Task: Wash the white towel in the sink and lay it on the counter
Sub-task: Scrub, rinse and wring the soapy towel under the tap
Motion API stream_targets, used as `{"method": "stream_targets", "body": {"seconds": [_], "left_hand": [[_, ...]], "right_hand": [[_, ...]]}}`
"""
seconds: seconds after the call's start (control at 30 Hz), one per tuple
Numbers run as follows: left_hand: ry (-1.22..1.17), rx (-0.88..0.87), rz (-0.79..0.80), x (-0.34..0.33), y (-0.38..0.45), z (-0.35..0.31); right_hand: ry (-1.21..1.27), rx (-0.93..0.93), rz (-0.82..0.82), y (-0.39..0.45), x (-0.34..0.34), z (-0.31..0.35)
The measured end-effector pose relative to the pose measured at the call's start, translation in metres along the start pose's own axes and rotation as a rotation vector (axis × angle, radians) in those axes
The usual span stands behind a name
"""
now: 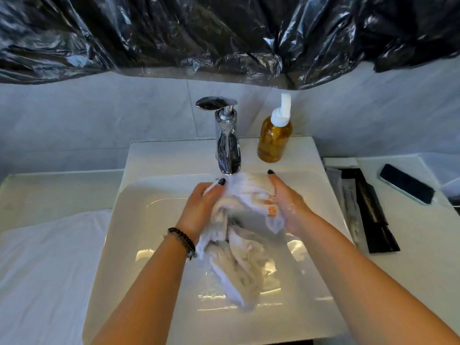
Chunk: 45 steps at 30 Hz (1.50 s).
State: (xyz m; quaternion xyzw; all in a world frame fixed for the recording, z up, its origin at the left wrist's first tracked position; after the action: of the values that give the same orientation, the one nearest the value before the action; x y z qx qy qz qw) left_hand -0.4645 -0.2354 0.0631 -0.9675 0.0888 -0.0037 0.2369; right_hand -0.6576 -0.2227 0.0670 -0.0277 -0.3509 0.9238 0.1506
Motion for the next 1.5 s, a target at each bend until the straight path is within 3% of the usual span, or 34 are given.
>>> {"method": "stream_targets", "body": {"seconds": [0.07, 0.13, 0.23, 0.4, 0.53, 0.63, 0.77, 0.93, 1.03, 1.1, 1.17, 1.27, 1.37, 1.43, 1.5], "left_hand": [[0.133, -0.036, 0.077, -0.013, 0.006, -0.004], [0.275, -0.084, 0.140, -0.026, 0.015, -0.006], [0.375, -0.154, 0.107, -0.042, 0.030, -0.011], [0.343, -0.188, 0.348, -0.067, 0.028, -0.035], [0.387, -0.260, 0.326, -0.068, 0.013, -0.030], [0.435, -0.337, 0.212, -0.055, -0.002, -0.021], [0.243, -0.319, 0.044, -0.040, -0.027, -0.028], [0.004, -0.326, -0.098, -0.023, -0.056, -0.056], [-0.093, -0.346, -0.168, -0.003, -0.068, -0.082], [-0.073, -0.365, -0.142, 0.007, -0.084, -0.102], [0.119, -0.397, -0.087, 0.013, -0.104, -0.118], [0.780, -0.486, -0.086, 0.013, -0.128, -0.132], [1.350, -0.523, -0.113, 0.004, -0.145, -0.145], [1.451, -0.507, -0.143, 0.002, -0.148, -0.156], [1.334, -0.522, -0.206, 0.007, -0.150, -0.169]], "right_hand": [[0.035, 0.010, -0.006, -0.002, 0.024, 0.007], [0.094, 0.009, 0.135, -0.007, 0.045, 0.015], [0.039, 0.093, 0.307, -0.015, 0.062, 0.018], [-0.207, 0.228, 0.281, -0.035, 0.067, 0.024], [-0.094, 0.287, 0.260, -0.049, 0.067, 0.028], [-0.108, 0.354, 0.228, -0.063, 0.067, 0.033], [-0.319, 0.466, 0.260, -0.086, 0.058, 0.045], [-0.601, 0.721, 0.175, -0.120, 0.050, 0.077], [-1.017, 0.771, 0.231, -0.141, 0.052, 0.084], [-1.316, 0.790, 0.186, -0.149, 0.051, 0.082], [-1.415, 0.841, 0.033, -0.158, 0.050, 0.088], [-1.335, 0.972, -0.158, -0.175, 0.045, 0.107], [-1.235, 1.136, -0.101, -0.193, 0.029, 0.130], [-1.178, 1.167, -0.064, -0.204, 0.021, 0.145], [-1.057, 1.131, -0.046, -0.217, 0.019, 0.157]]}}
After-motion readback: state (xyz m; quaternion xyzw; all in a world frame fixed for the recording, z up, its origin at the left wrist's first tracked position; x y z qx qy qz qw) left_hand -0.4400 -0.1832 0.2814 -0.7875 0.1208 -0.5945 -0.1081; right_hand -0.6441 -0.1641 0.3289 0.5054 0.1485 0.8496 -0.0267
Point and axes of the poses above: each hand's wrist, its own y-axis towards the middle knuckle, its own x-axis out of the back of the hand, z = x × y, the point moved 1 cm from there along y, towards the middle knuckle, and after that the axes turned 3 degrees about x, right-handed, at the moved point
